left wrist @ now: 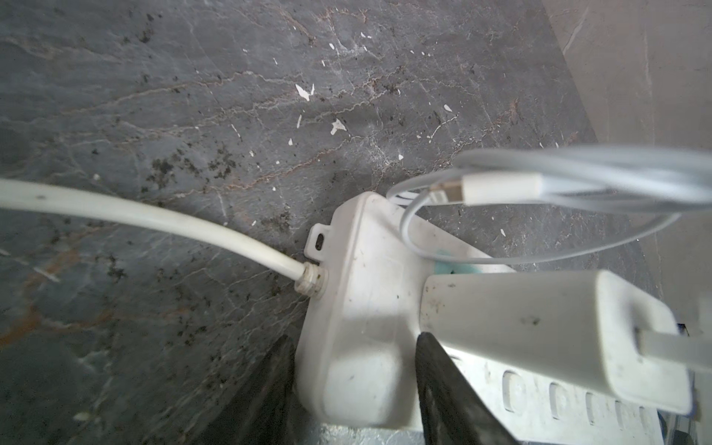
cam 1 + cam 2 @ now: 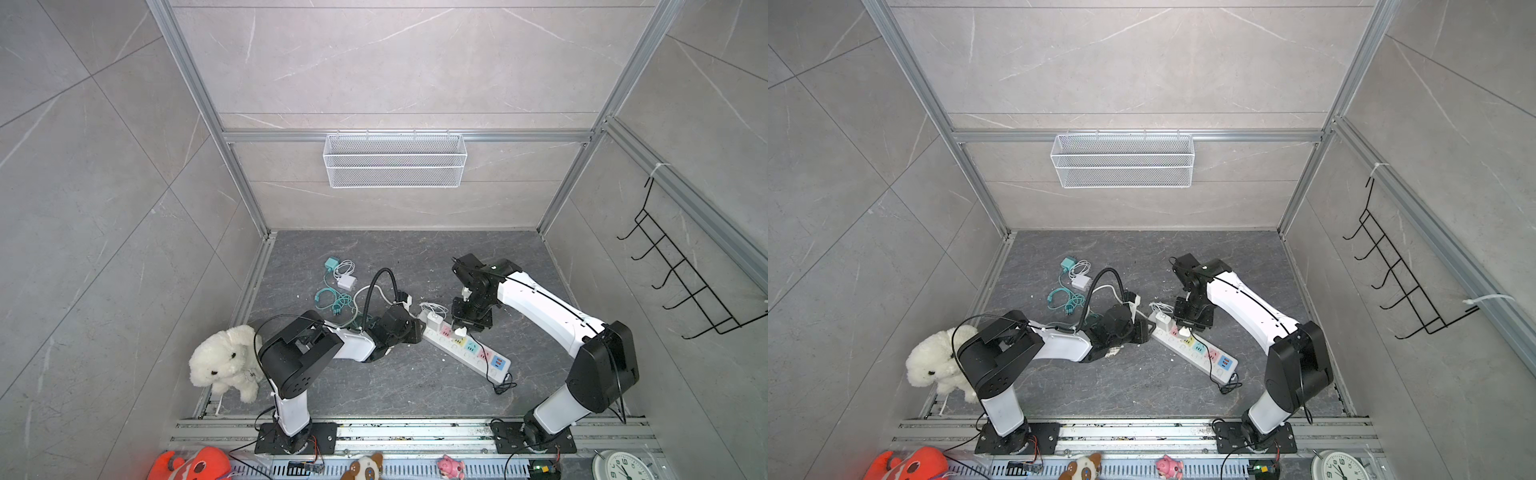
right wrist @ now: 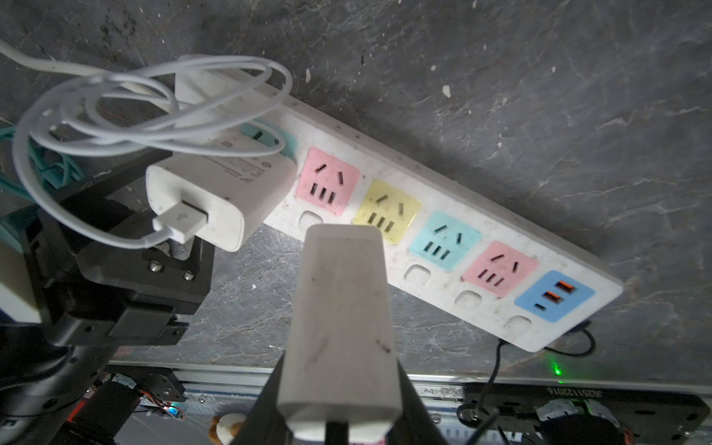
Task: Insert plugs into power strip
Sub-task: Move the socket to the center of the table.
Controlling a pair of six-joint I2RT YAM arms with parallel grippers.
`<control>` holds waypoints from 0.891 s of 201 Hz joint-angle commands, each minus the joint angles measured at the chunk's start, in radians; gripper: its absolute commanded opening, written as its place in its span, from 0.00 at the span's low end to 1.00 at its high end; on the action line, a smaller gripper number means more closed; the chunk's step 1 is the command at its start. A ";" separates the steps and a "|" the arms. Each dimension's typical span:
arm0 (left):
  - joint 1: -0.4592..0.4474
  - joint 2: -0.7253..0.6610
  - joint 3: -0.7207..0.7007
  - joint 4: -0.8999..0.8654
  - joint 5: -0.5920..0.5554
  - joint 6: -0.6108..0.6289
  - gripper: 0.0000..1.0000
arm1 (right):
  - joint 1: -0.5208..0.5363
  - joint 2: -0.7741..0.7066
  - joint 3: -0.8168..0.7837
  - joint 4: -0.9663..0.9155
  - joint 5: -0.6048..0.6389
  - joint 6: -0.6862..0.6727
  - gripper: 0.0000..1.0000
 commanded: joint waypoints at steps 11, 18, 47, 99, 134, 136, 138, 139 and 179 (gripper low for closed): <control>-0.023 0.010 -0.068 0.037 0.090 0.003 0.52 | 0.003 0.023 -0.033 0.035 -0.012 0.084 0.00; -0.031 0.006 -0.081 0.049 0.088 0.003 0.52 | 0.002 0.026 -0.038 0.041 -0.010 0.096 0.00; -0.079 -0.003 -0.110 0.067 0.056 0.014 0.52 | 0.004 0.029 -0.029 0.037 0.022 0.130 0.00; -0.088 -0.021 -0.157 0.129 0.053 0.019 0.51 | 0.022 0.058 0.001 0.031 0.061 0.178 0.00; -0.088 -0.066 -0.177 0.090 0.003 0.059 0.53 | 0.033 0.069 -0.013 0.036 0.072 0.196 0.00; -0.088 -0.069 -0.177 0.089 0.002 0.060 0.53 | 0.033 0.069 -0.016 0.038 0.072 0.198 0.00; -0.088 -0.071 -0.177 0.089 0.000 0.062 0.54 | 0.033 0.071 -0.018 0.040 0.071 0.198 0.00; -0.088 -0.072 -0.177 0.088 -0.001 0.063 0.54 | 0.033 0.070 -0.019 0.042 0.071 0.198 0.00; -0.088 -0.114 -0.190 0.073 -0.039 0.083 0.57 | 0.039 0.087 -0.015 0.046 0.085 0.208 0.00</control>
